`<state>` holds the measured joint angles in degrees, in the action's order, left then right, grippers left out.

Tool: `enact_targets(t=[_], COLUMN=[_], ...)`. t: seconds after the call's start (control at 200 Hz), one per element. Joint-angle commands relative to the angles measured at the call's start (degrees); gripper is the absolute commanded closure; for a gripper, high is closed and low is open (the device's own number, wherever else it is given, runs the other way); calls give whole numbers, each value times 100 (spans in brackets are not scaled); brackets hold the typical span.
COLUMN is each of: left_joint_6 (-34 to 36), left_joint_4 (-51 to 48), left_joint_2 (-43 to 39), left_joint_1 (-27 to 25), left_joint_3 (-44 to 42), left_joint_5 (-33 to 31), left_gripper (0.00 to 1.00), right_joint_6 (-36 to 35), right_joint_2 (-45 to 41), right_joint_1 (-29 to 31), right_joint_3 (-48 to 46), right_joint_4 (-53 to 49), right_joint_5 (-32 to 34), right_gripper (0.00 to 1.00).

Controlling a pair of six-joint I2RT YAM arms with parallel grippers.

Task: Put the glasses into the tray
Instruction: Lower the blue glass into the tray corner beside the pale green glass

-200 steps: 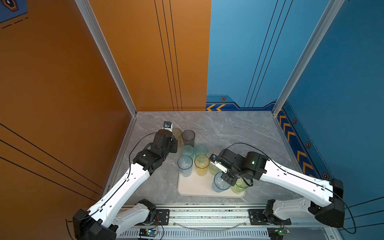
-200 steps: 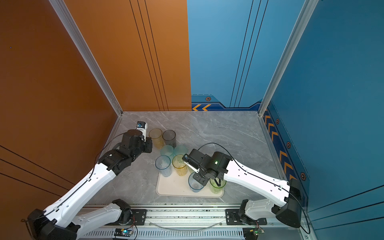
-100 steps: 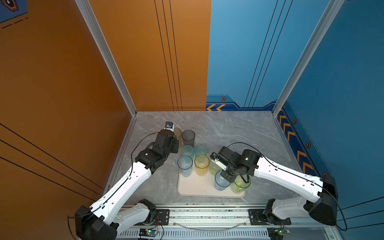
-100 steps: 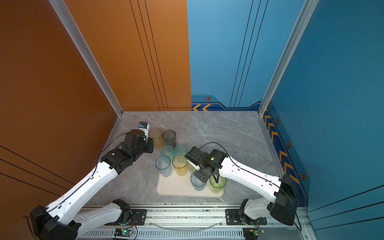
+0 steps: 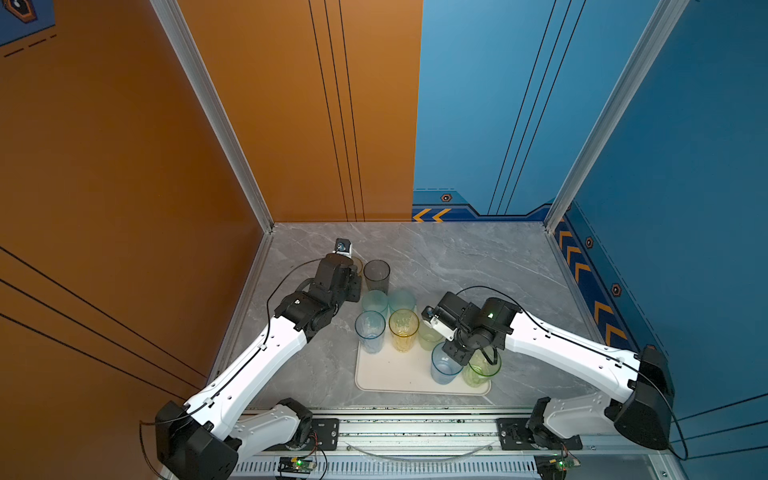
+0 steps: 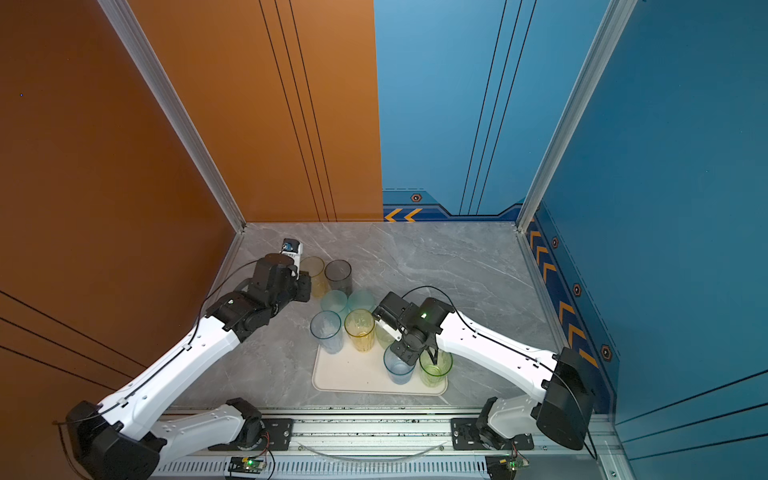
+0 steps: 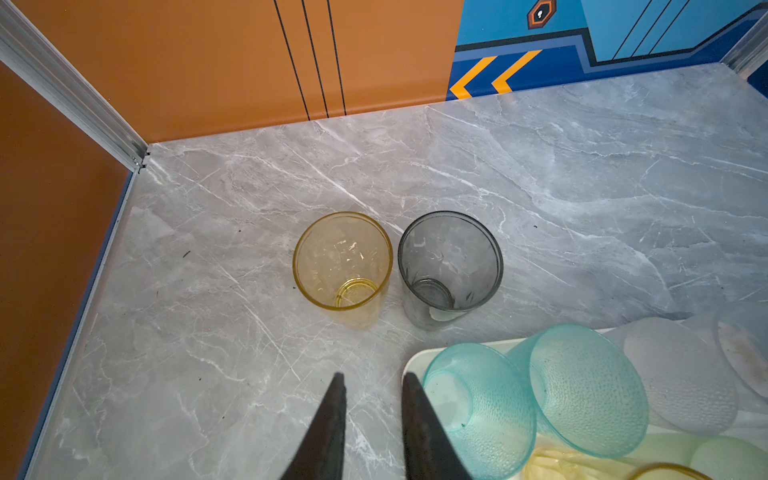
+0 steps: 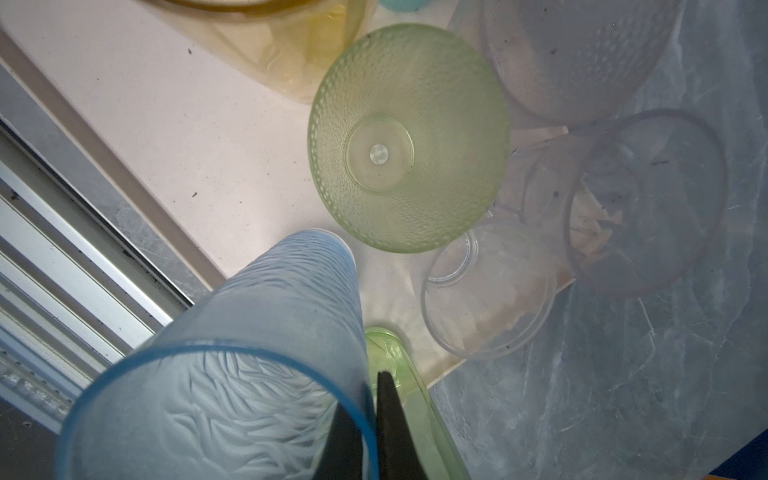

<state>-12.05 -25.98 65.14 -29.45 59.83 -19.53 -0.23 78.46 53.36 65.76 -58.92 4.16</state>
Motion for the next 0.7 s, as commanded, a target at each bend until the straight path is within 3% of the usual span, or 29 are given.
enact_targets(t=[0.0,0.691], left_joint_6=[26,52], left_joint_4=[-73,-101], left_joint_2=[50,130], left_joint_1=[-76,-140], left_joint_3=[226,248], left_joint_5=[-139,-200], left_gripper=[74,73], right_joint_6=[-109,-109], right_joint_2=[21,138], right_joint_1=[-63,-151], right_joint_3=[-57,-60], right_joint_4=[29,-45], right_joint_5=[-126,-173], right_gripper=[100,97])
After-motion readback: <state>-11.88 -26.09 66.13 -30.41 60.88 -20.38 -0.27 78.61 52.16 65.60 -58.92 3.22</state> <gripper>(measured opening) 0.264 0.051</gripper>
